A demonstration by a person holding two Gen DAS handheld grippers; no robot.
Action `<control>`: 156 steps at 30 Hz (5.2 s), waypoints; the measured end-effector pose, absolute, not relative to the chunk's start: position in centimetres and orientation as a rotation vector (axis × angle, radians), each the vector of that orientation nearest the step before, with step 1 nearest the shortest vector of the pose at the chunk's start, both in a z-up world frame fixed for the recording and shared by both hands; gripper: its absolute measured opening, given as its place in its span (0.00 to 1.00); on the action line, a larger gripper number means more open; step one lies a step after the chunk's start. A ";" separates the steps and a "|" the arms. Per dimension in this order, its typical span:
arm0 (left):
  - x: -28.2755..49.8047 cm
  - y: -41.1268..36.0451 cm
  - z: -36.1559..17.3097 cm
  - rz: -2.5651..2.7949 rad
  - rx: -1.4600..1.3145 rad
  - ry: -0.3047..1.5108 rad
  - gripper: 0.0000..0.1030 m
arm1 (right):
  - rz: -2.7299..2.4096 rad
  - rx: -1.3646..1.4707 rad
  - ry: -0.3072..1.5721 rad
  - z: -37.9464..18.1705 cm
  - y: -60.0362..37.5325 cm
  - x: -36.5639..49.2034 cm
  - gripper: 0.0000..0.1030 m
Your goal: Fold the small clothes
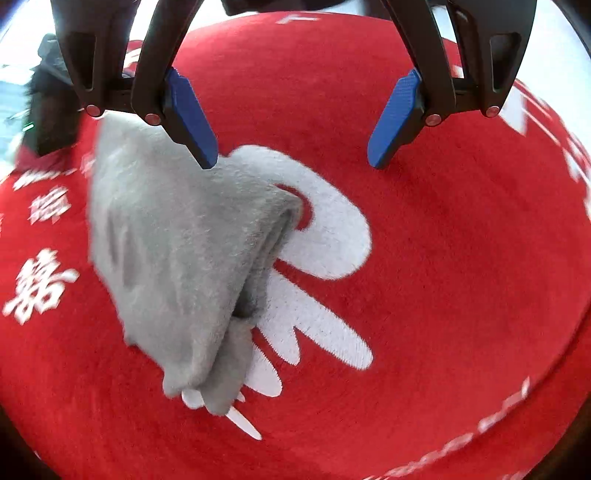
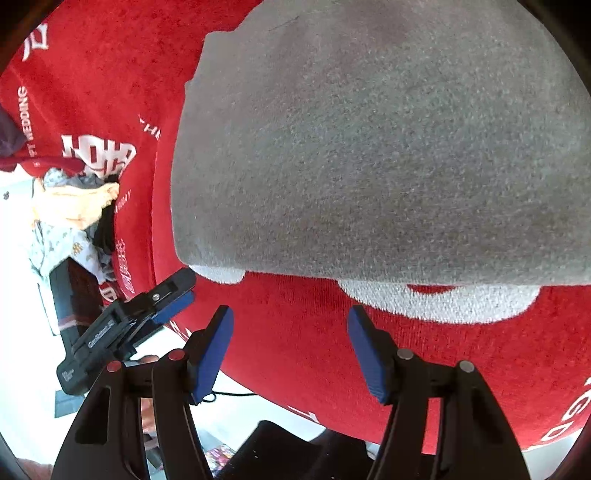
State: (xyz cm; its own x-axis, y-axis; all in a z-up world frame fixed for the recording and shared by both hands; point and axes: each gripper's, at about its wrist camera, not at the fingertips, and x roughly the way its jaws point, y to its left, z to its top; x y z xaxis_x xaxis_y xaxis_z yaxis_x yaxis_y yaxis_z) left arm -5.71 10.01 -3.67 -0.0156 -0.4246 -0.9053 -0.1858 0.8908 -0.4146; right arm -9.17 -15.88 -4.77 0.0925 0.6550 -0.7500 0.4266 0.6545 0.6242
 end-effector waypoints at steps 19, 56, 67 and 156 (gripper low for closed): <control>-5.7 6.2 -5.5 -0.348 -0.843 1.535 0.82 | 0.094 1.414 1.299 -8.8 -19.7 -10.2 0.12; -3.5 -3.7 0.5 -0.388 0.204 1.097 0.16 | 0.504 0.621 1.602 0.1 -16.8 8.2 0.77; -4.5 -5.0 1.1 -0.437 0.273 1.032 0.16 | 0.601 0.025 1.903 -4.0 -1.5 16.1 0.79; -6.8 -13.9 -2.2 -0.608 0.324 1.494 0.69 | 0.046 0.995 1.401 -4.4 -42.1 -19.4 0.16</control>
State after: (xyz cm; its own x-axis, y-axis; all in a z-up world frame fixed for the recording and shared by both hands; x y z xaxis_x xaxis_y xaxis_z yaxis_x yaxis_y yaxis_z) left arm -6.78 -13.90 -2.24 -0.0327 -0.1764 -0.9838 0.5603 0.8119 -0.1642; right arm -19.40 -42.11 -4.36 0.2365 0.5676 -0.7886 0.5150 0.6150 0.5971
